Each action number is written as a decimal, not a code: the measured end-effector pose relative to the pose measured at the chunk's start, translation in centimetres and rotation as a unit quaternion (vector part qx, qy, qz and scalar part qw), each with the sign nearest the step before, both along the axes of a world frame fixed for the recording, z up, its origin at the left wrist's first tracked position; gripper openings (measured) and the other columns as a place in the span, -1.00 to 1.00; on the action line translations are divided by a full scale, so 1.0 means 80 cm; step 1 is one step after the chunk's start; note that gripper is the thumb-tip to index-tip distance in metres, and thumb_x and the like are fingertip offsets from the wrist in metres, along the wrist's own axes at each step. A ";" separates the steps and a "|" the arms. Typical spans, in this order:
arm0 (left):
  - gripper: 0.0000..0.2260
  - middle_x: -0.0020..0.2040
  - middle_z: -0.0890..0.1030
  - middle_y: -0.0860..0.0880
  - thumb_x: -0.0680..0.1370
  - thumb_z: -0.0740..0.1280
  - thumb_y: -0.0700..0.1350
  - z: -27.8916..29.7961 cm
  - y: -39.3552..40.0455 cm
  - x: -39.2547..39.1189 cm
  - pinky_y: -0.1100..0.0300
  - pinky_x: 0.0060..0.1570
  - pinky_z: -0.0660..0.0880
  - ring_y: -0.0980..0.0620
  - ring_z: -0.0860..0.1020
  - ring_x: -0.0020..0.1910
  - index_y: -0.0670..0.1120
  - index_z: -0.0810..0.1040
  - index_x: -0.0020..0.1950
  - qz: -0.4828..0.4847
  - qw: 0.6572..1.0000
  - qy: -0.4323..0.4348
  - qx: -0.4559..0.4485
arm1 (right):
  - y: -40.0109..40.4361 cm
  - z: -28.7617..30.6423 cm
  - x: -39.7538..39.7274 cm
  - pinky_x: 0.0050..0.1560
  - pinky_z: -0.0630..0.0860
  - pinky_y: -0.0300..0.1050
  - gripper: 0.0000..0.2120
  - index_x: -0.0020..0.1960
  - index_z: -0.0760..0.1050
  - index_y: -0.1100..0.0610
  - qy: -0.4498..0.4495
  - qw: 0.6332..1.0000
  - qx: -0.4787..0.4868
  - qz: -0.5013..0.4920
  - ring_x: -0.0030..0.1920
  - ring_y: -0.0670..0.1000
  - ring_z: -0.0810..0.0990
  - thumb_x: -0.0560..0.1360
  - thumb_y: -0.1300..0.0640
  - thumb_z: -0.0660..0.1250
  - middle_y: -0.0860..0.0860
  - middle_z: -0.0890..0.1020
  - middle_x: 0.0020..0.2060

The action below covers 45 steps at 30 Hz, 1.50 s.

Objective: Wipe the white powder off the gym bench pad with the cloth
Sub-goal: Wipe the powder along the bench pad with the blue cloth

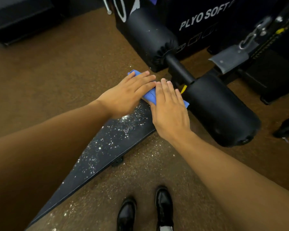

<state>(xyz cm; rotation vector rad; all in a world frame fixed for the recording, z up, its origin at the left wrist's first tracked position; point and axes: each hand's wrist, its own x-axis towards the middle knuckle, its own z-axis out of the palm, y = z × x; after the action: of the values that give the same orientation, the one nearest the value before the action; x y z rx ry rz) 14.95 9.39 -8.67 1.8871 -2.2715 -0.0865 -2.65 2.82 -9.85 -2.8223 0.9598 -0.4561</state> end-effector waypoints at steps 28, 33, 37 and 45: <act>-0.27 0.61 -0.12 -0.07 0.47 -0.13 0.17 -0.216 0.010 0.038 -0.01 0.52 -0.29 -0.01 -0.21 0.58 -0.07 -0.06 0.61 0.055 0.983 0.035 0.170 | 0.001 -0.217 0.040 0.55 -0.14 0.13 -0.19 0.57 -0.14 0.27 0.125 0.982 0.140 0.038 0.58 0.13 -0.16 0.55 -0.28 -0.18 0.21 -0.10 0.58; -0.28 0.61 -0.16 -0.04 0.44 -0.18 0.14 -0.201 0.013 0.029 -0.10 0.50 -0.32 0.01 -0.24 0.57 -0.01 -0.11 0.61 0.100 0.978 0.025 0.183 | -0.008 -0.204 0.038 0.54 -0.26 0.09 -0.18 0.55 -0.35 0.14 0.156 0.968 0.184 0.070 0.56 0.07 -0.30 0.47 -0.33 -0.28 0.15 -0.23 0.57; -0.31 0.61 -0.08 -0.08 0.47 -0.06 0.05 -0.194 0.047 0.003 -0.18 0.51 -0.21 -0.06 -0.16 0.58 -0.07 -0.04 0.61 0.230 0.967 0.064 0.092 | -0.020 -0.184 0.034 0.53 -0.28 0.08 -0.19 0.57 -0.35 0.04 0.131 0.966 0.205 0.094 0.56 0.06 -0.29 0.47 -0.32 -0.18 0.11 -0.23 0.58; -0.41 0.62 -0.06 -0.05 0.61 0.03 0.07 -0.214 0.101 -0.046 -0.14 0.51 -0.18 -0.05 -0.17 0.58 -0.06 -0.02 0.61 0.539 0.832 0.129 0.037 | -0.054 -0.180 0.055 0.53 -0.11 0.20 -0.30 0.60 -0.06 -0.01 0.130 0.965 0.123 0.194 0.58 0.13 -0.16 0.55 -0.23 0.05 0.09 -0.13 0.60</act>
<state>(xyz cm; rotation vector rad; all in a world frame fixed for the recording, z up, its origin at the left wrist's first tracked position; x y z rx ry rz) 11.25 17.45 -25.76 2.6763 -0.7990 -0.2393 1.72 -1.53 -24.29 -2.7784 0.4336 0.0783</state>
